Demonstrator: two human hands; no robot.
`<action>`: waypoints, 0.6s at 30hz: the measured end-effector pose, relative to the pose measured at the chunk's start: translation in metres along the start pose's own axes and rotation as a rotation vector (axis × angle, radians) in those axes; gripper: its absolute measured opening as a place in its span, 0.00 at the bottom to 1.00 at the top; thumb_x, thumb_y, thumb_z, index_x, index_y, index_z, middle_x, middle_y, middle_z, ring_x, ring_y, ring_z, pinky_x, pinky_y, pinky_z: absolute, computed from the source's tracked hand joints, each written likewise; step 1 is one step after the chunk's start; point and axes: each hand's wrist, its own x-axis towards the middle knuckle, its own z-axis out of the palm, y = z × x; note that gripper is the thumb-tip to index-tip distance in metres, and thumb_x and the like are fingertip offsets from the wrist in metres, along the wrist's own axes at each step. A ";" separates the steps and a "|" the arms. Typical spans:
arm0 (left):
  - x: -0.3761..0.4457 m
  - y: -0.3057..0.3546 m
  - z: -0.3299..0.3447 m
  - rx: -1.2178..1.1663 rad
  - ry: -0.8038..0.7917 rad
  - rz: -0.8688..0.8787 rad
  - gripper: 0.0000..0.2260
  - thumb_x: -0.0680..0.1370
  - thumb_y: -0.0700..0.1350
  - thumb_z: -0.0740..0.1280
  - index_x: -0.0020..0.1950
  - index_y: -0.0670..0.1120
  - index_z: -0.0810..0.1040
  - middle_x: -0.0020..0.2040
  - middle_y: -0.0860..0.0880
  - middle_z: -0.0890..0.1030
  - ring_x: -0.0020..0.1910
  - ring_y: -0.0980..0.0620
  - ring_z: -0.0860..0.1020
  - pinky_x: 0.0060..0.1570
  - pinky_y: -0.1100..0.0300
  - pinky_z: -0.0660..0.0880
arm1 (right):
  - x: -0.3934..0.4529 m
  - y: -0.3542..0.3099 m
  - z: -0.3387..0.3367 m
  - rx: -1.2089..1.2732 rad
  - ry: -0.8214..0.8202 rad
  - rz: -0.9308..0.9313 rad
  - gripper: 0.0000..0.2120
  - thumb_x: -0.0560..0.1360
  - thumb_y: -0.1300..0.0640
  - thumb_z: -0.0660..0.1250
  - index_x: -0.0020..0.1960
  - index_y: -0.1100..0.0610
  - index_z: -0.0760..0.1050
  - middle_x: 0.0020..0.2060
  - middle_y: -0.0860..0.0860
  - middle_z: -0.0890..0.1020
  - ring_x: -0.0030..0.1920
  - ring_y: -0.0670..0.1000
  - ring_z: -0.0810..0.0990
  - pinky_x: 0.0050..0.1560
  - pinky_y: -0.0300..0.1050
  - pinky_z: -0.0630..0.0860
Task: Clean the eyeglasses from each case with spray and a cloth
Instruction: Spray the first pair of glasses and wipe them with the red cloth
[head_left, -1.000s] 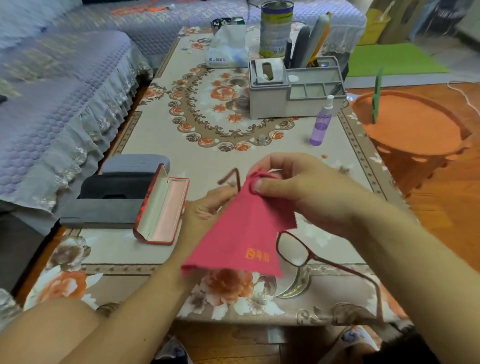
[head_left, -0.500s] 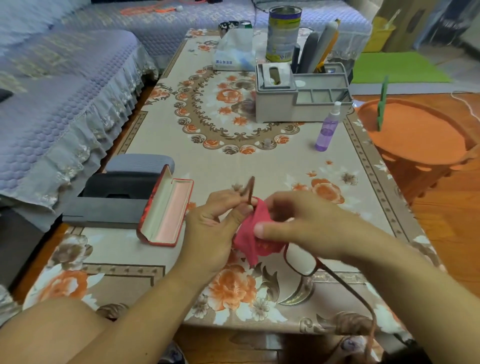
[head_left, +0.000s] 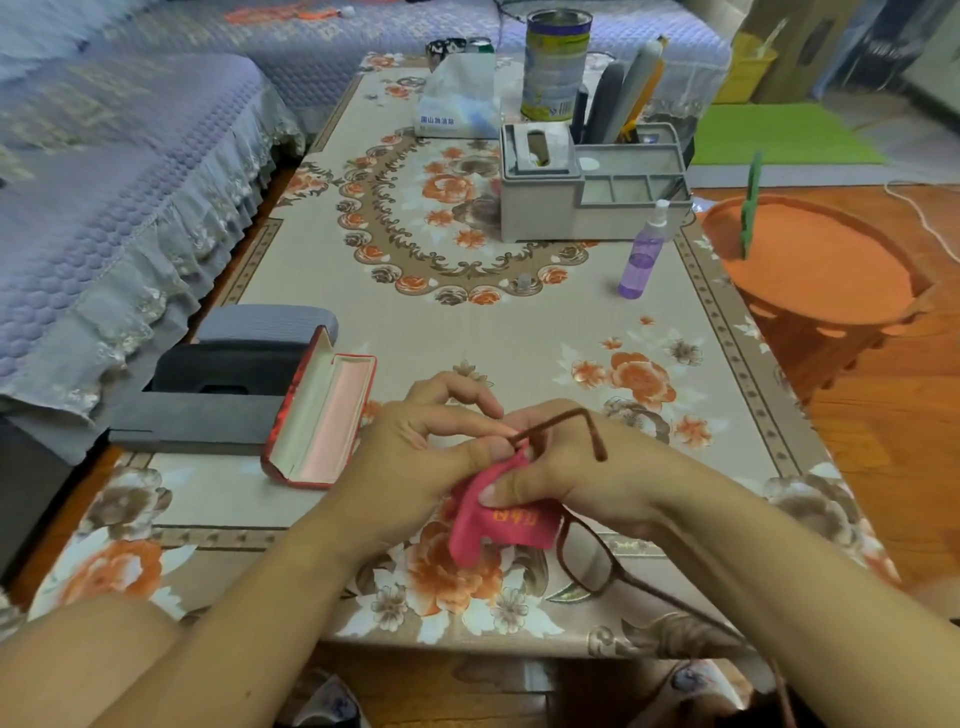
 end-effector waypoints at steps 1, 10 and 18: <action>-0.001 0.000 0.001 -0.006 0.008 -0.007 0.09 0.68 0.52 0.75 0.46 0.51 0.89 0.53 0.54 0.80 0.63 0.48 0.77 0.69 0.41 0.70 | 0.001 0.001 0.000 -0.031 0.006 -0.018 0.10 0.71 0.63 0.76 0.50 0.67 0.81 0.45 0.65 0.85 0.48 0.65 0.85 0.59 0.61 0.79; 0.002 -0.001 -0.002 -0.265 0.077 0.018 0.09 0.70 0.54 0.78 0.46 0.51 0.89 0.52 0.51 0.80 0.55 0.55 0.79 0.58 0.63 0.74 | -0.006 0.000 -0.017 0.152 -0.274 0.046 0.09 0.79 0.71 0.63 0.51 0.65 0.81 0.43 0.64 0.84 0.45 0.58 0.83 0.54 0.52 0.80; -0.001 -0.005 0.006 -0.178 0.044 -0.044 0.06 0.73 0.44 0.74 0.48 0.47 0.89 0.54 0.44 0.81 0.57 0.48 0.80 0.61 0.53 0.75 | 0.001 0.006 0.002 0.093 -0.057 -0.006 0.06 0.76 0.66 0.72 0.44 0.57 0.84 0.38 0.57 0.84 0.39 0.53 0.82 0.47 0.48 0.80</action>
